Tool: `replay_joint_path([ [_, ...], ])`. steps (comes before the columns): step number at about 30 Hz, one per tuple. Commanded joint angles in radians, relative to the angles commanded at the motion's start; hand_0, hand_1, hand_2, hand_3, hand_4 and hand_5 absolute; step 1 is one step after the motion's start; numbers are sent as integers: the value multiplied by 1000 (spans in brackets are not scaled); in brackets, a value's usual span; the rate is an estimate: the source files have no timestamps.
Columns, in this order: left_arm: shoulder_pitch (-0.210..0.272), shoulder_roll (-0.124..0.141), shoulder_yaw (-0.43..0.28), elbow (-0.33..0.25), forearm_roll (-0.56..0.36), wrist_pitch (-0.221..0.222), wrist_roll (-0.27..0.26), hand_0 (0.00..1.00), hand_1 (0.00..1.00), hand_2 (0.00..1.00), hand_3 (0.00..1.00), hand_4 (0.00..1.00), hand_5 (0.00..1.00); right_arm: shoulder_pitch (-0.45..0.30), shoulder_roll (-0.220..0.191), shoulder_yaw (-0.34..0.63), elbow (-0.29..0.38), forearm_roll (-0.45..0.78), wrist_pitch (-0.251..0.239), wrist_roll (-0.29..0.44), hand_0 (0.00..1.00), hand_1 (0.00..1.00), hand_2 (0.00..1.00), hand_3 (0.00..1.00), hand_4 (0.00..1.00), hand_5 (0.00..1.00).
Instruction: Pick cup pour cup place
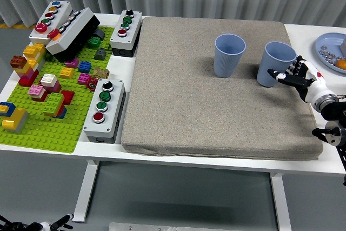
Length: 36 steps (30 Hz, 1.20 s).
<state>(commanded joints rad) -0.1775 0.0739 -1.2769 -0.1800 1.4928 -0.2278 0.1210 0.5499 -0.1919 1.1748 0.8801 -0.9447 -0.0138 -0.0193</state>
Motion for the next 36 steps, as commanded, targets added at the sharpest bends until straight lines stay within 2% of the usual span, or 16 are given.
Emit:
replay_joint_path([
  [12,6,0,-15,0,8,0,0,851,859,884,782,595,998,-32,-20,19,47,-9,7,-13,983,945,998,998,817,209],
  [25,7,-2,-34,0,16,0,1,851,859,884,783,594,998,-84,-59,34,172,-20,19,-28,984,944,998,998,818,212],
  [36,7,-1,-38,0,12,-3,1,851,858,884,782,594,998,-133,-99,68,238,-31,22,-40,984,944,998,998,817,218],
])
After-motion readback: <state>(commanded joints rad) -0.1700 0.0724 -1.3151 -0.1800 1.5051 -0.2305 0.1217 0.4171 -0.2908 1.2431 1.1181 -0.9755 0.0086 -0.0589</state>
